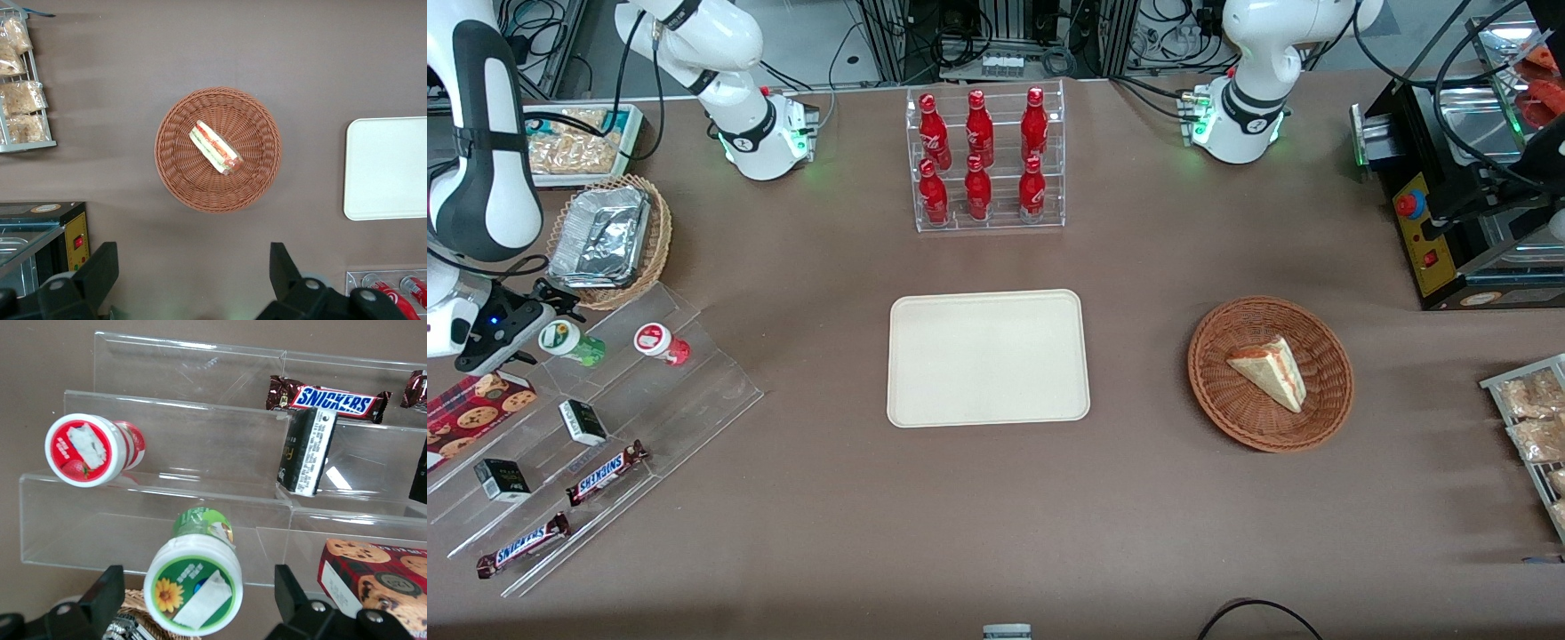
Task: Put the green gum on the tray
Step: 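Close the right gripper around the green-lidded gum bottle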
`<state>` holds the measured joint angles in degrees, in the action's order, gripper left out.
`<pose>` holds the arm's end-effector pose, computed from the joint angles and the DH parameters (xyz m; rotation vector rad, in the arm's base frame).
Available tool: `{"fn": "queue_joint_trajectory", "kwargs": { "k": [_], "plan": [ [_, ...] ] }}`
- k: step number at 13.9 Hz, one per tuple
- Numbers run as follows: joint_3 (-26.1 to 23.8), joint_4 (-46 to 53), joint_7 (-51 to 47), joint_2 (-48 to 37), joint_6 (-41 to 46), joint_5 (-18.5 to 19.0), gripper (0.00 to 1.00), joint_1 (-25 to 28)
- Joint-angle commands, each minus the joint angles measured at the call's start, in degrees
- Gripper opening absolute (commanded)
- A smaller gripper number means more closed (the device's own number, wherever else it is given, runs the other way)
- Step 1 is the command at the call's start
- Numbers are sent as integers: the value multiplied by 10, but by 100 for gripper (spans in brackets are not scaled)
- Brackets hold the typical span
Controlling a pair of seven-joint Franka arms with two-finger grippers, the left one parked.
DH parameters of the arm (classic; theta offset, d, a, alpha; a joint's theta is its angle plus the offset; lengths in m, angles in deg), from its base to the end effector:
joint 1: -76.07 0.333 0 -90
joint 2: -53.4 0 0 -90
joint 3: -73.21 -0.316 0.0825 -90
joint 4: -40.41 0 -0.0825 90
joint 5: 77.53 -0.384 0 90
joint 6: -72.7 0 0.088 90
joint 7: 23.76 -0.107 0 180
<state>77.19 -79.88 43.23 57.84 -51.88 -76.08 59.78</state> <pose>0.5223 -0.1935 0.3836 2.8590 1.2597 -0.0310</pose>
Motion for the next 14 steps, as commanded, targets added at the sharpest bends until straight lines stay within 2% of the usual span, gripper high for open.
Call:
{"fn": "queue_joint_trajectory", "kwargs": {
  "k": [1,2,3,6,10,14],
  "plan": [
    [-3,-7,18,3,-20,7,66,-7],
    [-3,-7,18,3,-20,7,26,-7],
    [-3,-7,18,3,-19,7,3,-6],
    [-3,-6,16,-4,-9,7,0,-6],
    [-8,34,6,-26,69,7,0,1],
    [-9,72,-45,-26,121,8,0,35]
  ]
}}
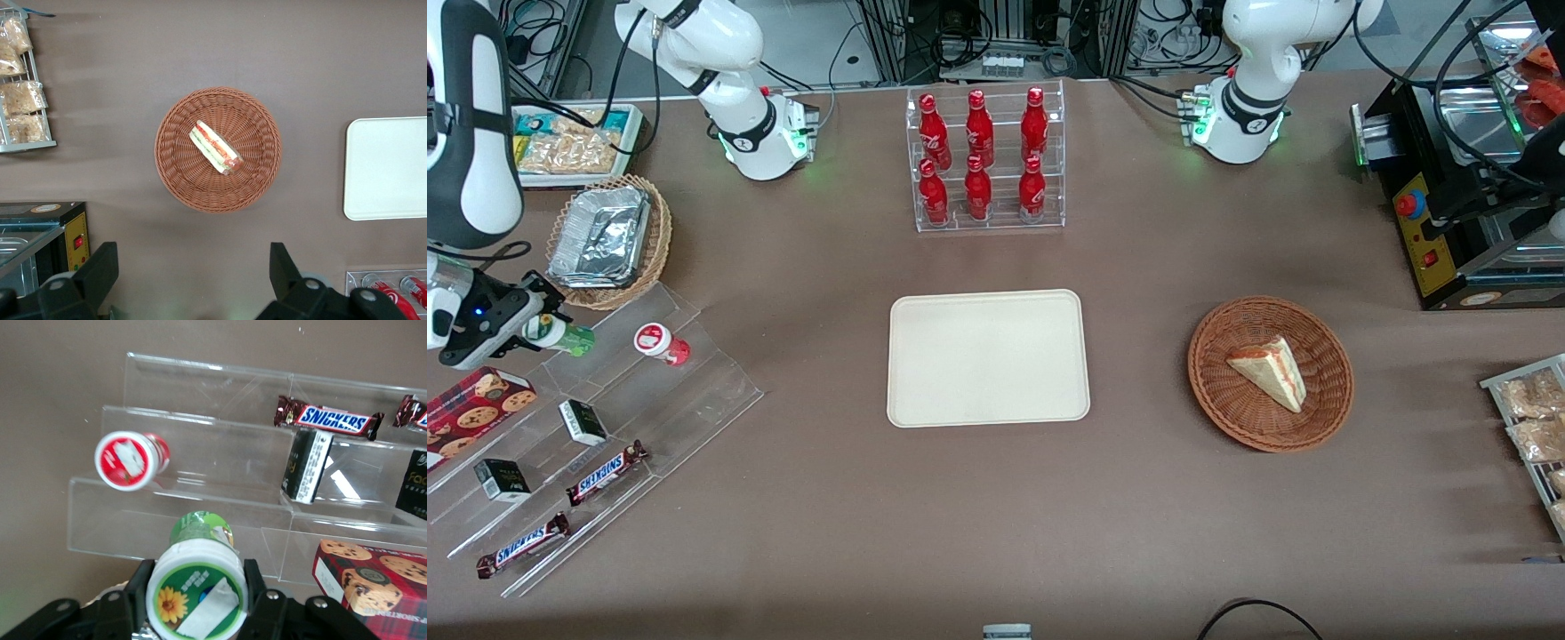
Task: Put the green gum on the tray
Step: 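Lift the gum bottle and carry it over the cream tray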
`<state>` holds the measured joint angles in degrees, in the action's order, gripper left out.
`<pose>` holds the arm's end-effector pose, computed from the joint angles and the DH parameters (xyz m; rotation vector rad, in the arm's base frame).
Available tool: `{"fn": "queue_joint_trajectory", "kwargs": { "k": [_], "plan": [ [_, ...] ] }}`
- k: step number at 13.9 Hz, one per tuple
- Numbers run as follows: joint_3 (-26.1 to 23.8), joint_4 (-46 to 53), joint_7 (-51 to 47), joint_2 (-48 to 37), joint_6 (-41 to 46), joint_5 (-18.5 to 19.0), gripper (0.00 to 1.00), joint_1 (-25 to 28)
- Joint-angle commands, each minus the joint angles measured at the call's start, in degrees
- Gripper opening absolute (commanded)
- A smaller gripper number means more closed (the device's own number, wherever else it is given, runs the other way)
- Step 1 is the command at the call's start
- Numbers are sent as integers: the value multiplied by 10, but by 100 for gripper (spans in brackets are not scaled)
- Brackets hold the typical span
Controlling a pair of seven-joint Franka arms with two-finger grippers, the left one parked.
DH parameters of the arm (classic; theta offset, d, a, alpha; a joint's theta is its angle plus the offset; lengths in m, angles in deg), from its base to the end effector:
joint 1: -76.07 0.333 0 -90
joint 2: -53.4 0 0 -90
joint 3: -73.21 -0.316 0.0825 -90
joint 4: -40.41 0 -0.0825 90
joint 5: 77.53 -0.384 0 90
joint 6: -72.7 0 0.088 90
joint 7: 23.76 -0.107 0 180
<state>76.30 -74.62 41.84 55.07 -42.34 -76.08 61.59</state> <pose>0.5303 -0.1693 0.4382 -2.8611 -1.2937 0.0594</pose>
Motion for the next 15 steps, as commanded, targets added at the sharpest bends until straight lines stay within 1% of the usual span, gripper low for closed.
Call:
{"fn": "queue_joint_trajectory", "kwargs": {
  "k": [1,4,7,11,13,15],
  "plan": [
    [0,19,-52,2,28,8,0,30],
    [0,20,-128,3,36,7,0,73],
    [0,20,-230,6,37,7,0,132],
    [-1,26,-393,19,43,4,0,232],
    [0,35,-473,32,42,-7,0,282],
    [-1,51,-553,48,40,-10,0,327]
  ]
}}
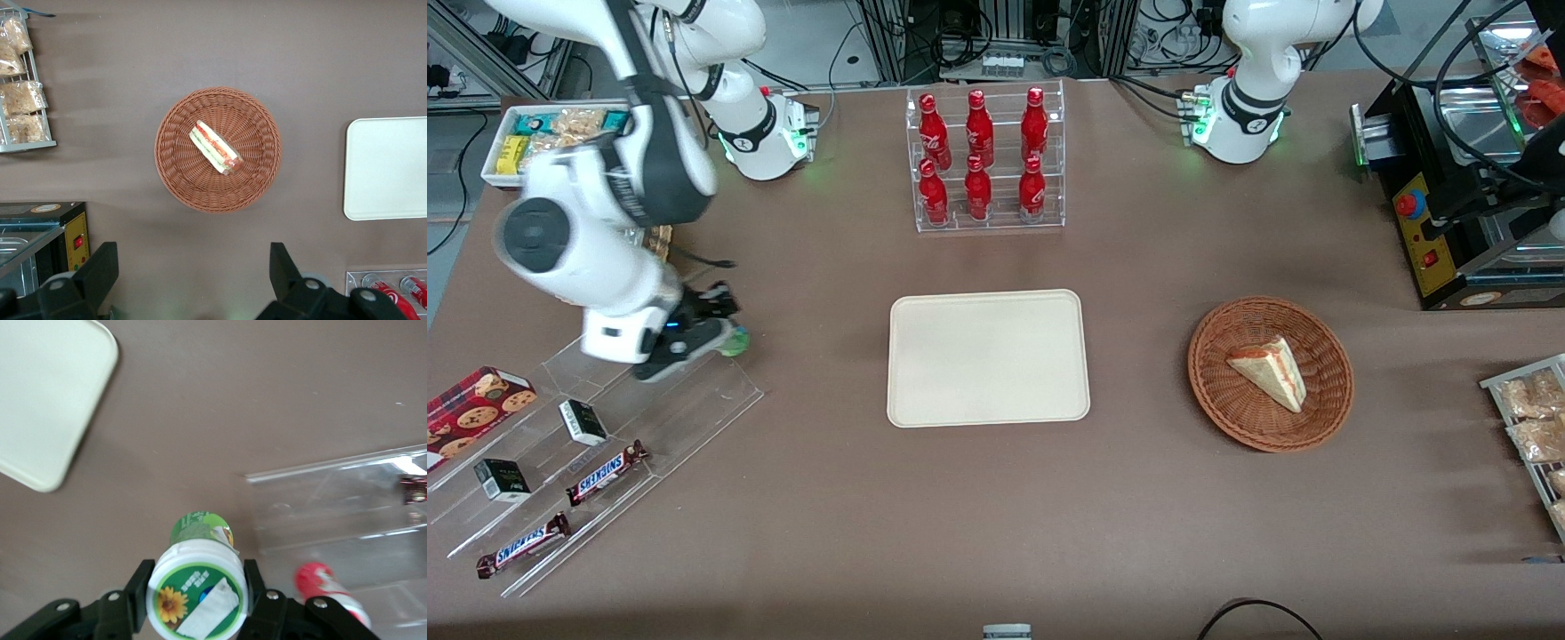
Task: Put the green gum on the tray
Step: 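Lift the gum bottle and carry it over the cream tray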
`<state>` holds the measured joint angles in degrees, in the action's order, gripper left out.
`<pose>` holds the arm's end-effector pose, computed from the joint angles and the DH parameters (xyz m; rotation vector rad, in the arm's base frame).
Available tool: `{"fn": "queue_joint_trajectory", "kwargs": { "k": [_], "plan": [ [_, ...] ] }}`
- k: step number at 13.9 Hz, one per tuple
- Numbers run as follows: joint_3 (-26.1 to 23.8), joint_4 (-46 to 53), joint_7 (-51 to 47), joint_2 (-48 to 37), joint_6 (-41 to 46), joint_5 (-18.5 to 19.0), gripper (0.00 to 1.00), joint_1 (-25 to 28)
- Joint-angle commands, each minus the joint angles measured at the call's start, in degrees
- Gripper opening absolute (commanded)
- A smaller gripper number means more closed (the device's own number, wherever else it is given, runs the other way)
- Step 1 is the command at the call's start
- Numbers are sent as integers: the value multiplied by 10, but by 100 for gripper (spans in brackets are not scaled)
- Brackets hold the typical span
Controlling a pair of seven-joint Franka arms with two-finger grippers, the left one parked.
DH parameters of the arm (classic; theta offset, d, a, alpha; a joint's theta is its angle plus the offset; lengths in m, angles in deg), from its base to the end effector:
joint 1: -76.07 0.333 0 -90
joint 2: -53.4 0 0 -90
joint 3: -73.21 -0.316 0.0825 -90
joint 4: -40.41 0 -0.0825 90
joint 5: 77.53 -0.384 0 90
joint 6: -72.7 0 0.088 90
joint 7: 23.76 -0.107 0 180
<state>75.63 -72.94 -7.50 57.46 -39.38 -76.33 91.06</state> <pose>0.5480 0.1211 0.4242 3.0175 0.7897 -0.1461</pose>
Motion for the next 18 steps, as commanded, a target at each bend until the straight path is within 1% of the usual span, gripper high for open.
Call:
{"fn": "queue_joint_trajectory", "kwargs": {
  "k": [1,4,11,16,18],
  "plan": [
    [6,43,-100,35,11,-8,0,54],
    [7,64,-212,69,-7,-23,0,112],
    [6,166,-433,181,-37,-30,0,216],
    [7,186,-526,233,-96,-59,0,266],
    [7,218,-561,268,-104,-58,0,285]
  ]
}}
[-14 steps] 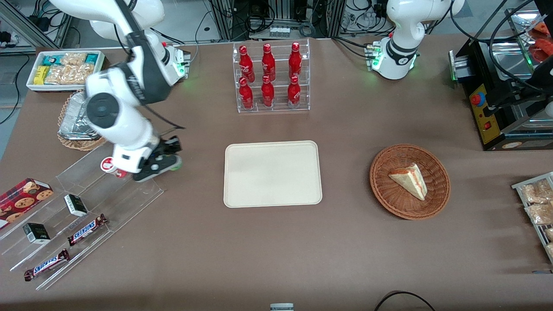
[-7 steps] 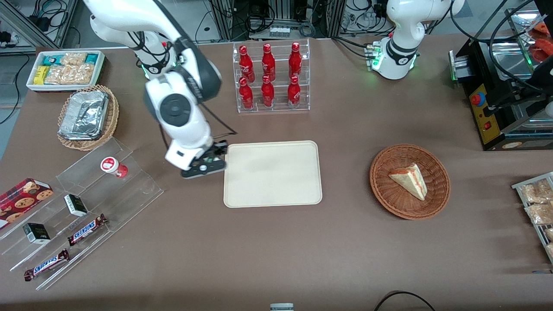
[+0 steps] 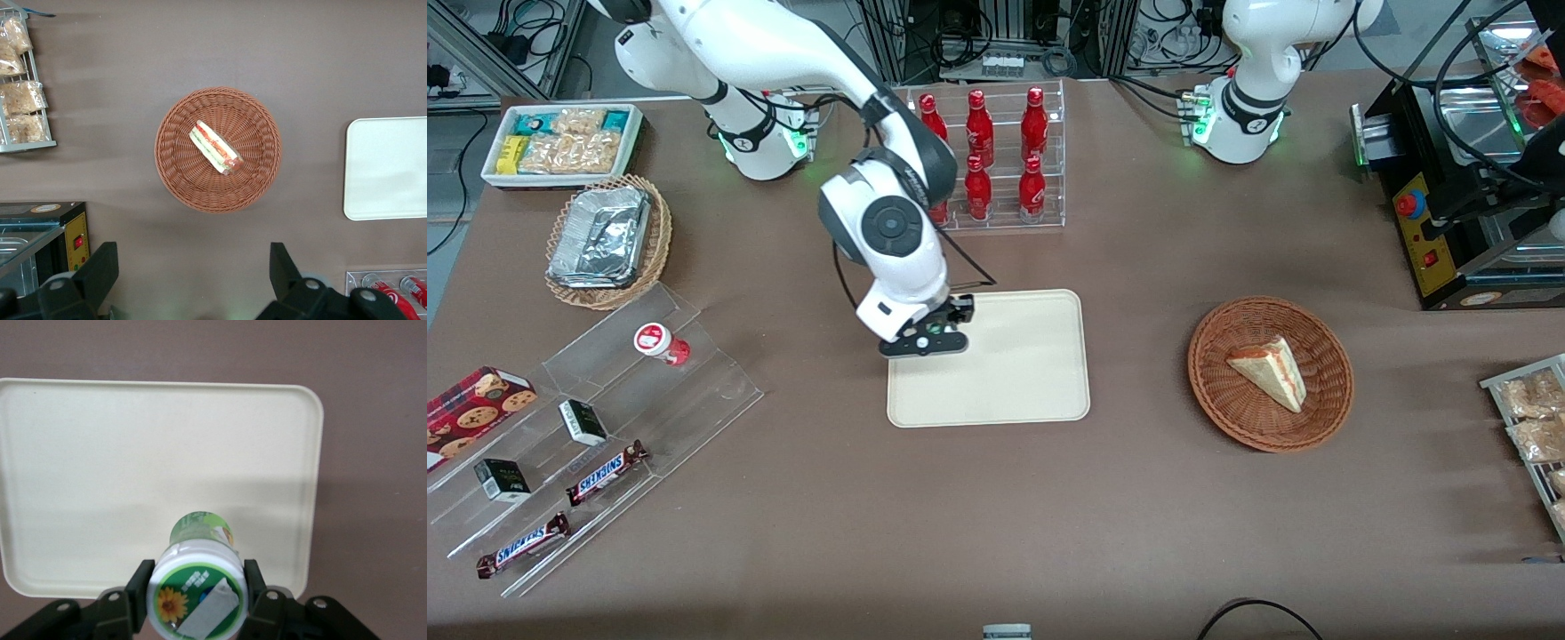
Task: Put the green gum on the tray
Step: 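Lift the gum bottle and carry it over the cream tray, then lower the gum bottle onto the tray and open the right gripper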
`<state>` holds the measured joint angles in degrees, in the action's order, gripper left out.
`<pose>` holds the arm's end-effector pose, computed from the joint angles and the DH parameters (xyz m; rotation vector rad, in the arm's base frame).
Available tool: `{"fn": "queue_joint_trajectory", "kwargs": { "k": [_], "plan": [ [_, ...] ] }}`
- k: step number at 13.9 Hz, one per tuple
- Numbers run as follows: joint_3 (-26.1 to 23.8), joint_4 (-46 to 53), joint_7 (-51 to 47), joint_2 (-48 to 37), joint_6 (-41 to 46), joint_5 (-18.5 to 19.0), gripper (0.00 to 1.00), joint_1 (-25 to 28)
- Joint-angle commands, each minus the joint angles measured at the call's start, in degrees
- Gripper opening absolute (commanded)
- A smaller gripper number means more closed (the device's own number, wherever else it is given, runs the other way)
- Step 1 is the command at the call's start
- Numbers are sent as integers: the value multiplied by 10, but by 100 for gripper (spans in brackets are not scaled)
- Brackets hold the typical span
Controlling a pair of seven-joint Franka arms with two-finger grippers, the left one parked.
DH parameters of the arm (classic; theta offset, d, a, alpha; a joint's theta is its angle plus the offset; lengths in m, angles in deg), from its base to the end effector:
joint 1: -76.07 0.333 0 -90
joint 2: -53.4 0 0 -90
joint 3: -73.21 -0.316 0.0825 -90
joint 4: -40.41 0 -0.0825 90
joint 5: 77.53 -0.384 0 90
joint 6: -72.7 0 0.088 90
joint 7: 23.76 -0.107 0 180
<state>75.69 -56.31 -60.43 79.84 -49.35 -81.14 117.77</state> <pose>0.5132 0.4262 0.3298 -3.1259 -0.0233 0.0556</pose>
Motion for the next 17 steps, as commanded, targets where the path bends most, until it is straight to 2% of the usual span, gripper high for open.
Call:
{"fn": "queue_joint_trajectory", "kwargs": {
  "k": [1,16,17],
  "plan": [
    [7,64,-35,58,-3,-9,0,26],
    [12,94,-47,143,-64,1,0,36],
    [12,94,-47,143,-64,3,16,36]
  ]
}}
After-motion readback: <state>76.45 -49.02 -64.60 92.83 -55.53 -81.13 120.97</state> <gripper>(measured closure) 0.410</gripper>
